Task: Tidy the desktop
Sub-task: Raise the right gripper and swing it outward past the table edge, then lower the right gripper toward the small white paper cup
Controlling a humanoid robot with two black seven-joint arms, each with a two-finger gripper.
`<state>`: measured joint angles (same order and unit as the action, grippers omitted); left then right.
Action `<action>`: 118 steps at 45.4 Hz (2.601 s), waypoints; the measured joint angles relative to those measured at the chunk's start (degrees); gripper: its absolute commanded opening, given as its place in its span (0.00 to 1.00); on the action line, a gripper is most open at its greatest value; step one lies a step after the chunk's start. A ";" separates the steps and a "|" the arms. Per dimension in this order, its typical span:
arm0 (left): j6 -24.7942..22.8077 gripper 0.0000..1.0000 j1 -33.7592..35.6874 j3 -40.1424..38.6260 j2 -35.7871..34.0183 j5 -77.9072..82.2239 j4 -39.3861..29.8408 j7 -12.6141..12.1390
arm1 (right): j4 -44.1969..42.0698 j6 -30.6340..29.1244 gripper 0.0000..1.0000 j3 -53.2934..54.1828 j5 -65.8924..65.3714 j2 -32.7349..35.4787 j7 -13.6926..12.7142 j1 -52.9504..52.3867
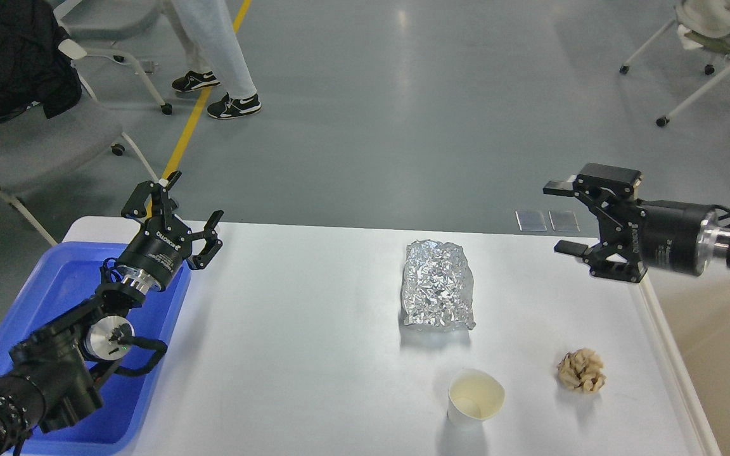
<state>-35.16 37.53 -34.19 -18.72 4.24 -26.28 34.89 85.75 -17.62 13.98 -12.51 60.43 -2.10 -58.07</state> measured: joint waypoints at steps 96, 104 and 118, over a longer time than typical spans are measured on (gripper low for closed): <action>0.00 1.00 0.00 0.00 0.00 -0.01 0.00 -0.08 | 14.21 34.03 1.00 -82.18 3.45 -47.80 7.66 -45.26; 0.00 1.00 0.00 0.00 0.00 -0.01 0.00 -0.07 | 14.23 34.54 1.00 -82.21 3.50 -49.56 7.64 -43.85; 0.00 1.00 0.00 0.00 0.00 -0.01 0.00 -0.03 | 13.36 37.07 1.00 -82.18 3.70 -50.65 7.64 -38.75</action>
<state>-35.16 37.53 -34.19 -18.72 4.23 -26.27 34.86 99.12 19.45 -68.19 -8.81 9.78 5.54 -96.82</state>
